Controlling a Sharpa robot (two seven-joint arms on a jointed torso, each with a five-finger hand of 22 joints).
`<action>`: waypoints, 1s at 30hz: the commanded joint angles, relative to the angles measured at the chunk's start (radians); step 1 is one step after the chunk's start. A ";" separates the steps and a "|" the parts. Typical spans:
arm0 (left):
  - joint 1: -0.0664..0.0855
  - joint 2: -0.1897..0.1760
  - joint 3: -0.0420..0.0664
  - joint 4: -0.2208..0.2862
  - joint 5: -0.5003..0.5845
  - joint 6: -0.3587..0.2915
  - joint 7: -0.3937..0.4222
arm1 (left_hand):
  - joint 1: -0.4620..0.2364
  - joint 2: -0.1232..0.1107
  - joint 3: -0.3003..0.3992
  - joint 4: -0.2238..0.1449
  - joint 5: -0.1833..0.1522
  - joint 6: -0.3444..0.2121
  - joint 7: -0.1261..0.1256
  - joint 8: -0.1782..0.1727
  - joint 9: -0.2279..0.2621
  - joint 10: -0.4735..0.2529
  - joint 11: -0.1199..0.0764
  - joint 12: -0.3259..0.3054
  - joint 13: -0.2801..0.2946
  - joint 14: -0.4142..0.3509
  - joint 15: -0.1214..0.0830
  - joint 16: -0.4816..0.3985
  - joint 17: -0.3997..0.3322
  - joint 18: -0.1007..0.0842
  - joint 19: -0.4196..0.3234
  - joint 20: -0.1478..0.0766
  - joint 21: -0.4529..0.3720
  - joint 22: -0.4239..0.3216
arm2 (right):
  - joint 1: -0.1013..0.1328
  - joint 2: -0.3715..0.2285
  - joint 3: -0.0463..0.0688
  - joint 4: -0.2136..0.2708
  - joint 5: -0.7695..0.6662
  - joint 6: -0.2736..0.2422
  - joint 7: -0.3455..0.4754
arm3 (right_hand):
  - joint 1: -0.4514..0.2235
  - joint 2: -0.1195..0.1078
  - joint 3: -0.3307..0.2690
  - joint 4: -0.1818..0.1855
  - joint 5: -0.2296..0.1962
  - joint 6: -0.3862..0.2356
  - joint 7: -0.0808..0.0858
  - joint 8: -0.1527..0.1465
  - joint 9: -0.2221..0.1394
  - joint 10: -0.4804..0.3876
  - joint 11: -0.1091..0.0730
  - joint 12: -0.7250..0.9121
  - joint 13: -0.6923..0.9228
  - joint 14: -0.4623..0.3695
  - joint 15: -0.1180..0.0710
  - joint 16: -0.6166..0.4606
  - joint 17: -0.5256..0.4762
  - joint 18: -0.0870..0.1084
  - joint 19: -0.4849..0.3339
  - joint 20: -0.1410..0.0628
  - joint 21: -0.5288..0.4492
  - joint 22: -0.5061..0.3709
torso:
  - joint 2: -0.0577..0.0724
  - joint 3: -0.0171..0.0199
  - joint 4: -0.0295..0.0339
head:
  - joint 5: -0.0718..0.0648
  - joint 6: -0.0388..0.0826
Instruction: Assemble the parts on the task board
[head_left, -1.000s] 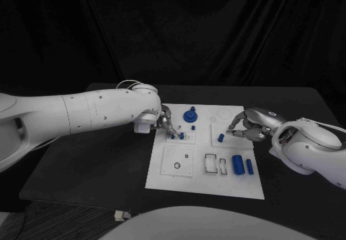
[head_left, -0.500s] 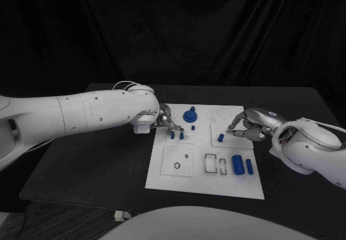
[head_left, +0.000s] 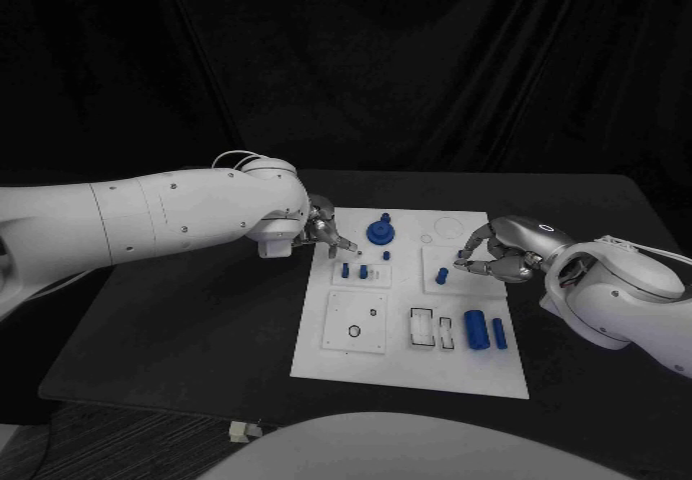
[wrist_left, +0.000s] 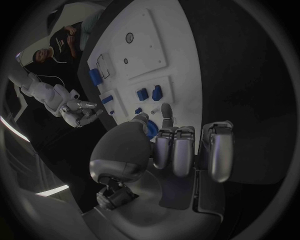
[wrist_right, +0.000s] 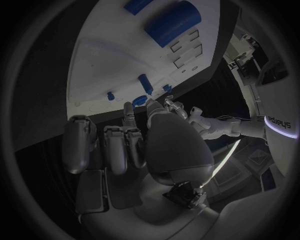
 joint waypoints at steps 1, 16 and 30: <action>0.014 0.001 0.001 0.006 0.002 -0.003 -0.005 | 0.016 0.000 -0.007 0.000 0.018 -0.001 -0.006 0.001 0.000 0.104 0.001 0.003 0.261 0.104 0.000 0.003 0.264 0.003 0.048 0.002 -0.005 0.220 | -0.003 -0.001 0.001 0.000 -0.003 0.009 -0.017 | 0.010 -0.002 -0.003 -0.004 0.006 -0.001 0.000 -0.003 -0.001 0.104 -0.002 0.004 0.263 0.092 -0.005 -0.005 0.221 0.012 -0.007 0.003 -0.006 0.183 | 0.000 -0.0005 0.0002 | 0.001 0.000; 0.032 0.095 0.001 -0.107 0.057 0.214 -0.026 | 0.137 -0.020 0.023 -0.011 0.008 0.013 -0.011 -0.013 -0.014 0.104 -0.004 0.003 0.261 0.104 -0.004 0.003 0.264 0.004 0.048 -0.002 -0.009 0.222 | -0.003 0.002 0.001 0.001 -0.003 0.012 -0.015 | 0.010 -0.002 -0.003 -0.003 0.007 0.000 0.000 -0.003 -0.001 0.104 -0.002 0.004 0.263 0.092 -0.005 -0.004 0.221 0.012 -0.007 0.003 -0.006 0.183 | 0.001 0.0004 -0.0002 | -0.001 0.000; 0.028 0.153 0.001 -0.189 0.065 0.276 -0.038 | 0.134 -0.022 0.014 -0.003 -0.047 0.026 -0.007 -0.029 -0.029 0.104 0.000 0.003 0.261 0.104 0.000 0.003 0.264 0.004 0.048 0.001 -0.010 0.223 | -0.003 0.003 0.001 0.002 0.000 0.012 -0.015 | 0.010 -0.002 -0.003 -0.003 0.007 0.000 0.000 -0.003 -0.001 0.104 -0.002 0.004 0.263 0.092 -0.005 -0.004 0.221 0.012 -0.007 0.003 -0.006 0.183 | 0.003 -0.0016 -0.0022 | -0.001 0.000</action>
